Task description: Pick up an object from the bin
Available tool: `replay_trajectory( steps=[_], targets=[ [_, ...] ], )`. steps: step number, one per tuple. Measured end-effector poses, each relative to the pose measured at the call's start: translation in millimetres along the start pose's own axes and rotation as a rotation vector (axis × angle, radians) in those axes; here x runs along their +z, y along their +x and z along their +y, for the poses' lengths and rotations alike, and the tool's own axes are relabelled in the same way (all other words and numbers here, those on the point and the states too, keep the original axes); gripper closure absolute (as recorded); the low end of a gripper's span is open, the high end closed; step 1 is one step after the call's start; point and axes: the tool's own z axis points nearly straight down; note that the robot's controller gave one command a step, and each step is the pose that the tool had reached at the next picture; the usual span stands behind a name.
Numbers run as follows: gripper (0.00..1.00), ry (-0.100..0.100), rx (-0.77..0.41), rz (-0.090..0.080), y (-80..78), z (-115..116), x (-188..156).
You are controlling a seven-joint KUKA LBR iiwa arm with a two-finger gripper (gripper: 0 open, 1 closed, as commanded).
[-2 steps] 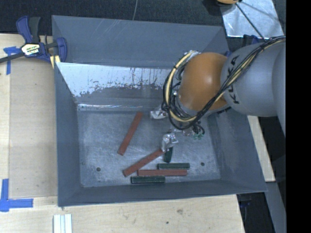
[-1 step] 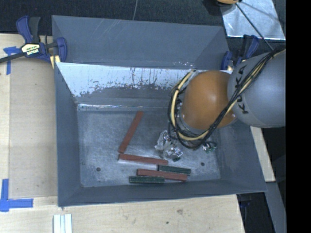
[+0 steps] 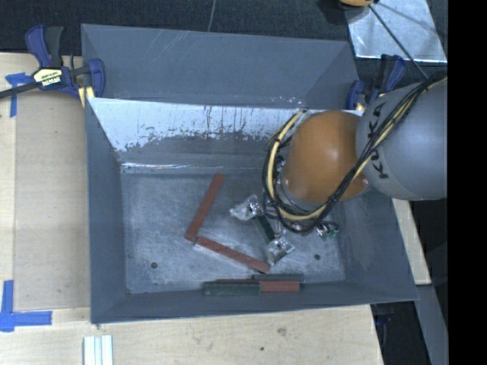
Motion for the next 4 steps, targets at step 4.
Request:
replay_trajectory(
  steps=[4],
  targets=[
    [0.00, -0.002, 0.063, 0.006, -64.7, 42, -40]
  ],
)
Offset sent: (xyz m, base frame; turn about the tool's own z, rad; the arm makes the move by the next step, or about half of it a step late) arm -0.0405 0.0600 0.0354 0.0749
